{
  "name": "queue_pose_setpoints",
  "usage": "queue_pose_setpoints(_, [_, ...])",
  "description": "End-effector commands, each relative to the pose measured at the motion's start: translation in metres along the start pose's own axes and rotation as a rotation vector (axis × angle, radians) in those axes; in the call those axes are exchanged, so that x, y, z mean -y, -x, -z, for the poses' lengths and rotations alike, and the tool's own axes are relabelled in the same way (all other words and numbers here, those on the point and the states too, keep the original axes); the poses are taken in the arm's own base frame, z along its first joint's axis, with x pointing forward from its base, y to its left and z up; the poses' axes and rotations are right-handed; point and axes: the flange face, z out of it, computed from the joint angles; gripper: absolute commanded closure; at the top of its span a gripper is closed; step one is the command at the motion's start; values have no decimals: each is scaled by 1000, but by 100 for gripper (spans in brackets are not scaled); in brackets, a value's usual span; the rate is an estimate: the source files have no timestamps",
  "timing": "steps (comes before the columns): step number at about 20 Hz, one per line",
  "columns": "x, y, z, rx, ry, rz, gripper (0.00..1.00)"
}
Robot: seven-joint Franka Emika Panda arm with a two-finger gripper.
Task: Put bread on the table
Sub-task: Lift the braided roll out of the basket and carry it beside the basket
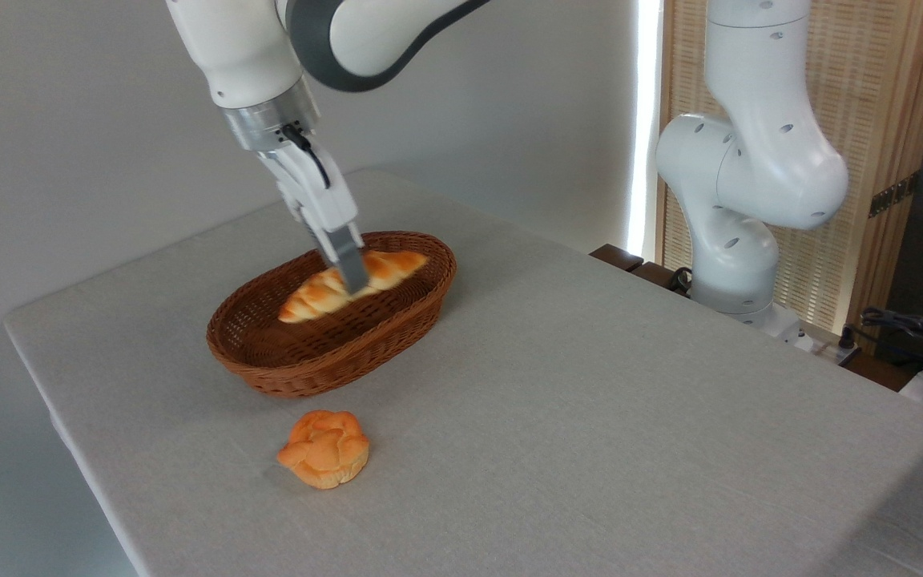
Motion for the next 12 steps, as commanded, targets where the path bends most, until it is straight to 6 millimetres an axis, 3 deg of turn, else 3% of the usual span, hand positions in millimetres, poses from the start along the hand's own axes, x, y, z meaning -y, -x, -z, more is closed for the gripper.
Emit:
queue_pose_setpoints(1, [26, 53, 6, 93, -26, -44, 63])
queue_pose_setpoints(4, [49, 78, -2, 99, 0, -28, 63])
queue_pose_setpoints(8, [59, 91, -45, 130, 44, -1, 58])
queue_pose_setpoints(10, [60, 92, -60, 134, 49, 2, 53])
queue_pose_setpoints(12, [62, 94, -70, 137, 51, 5, 37])
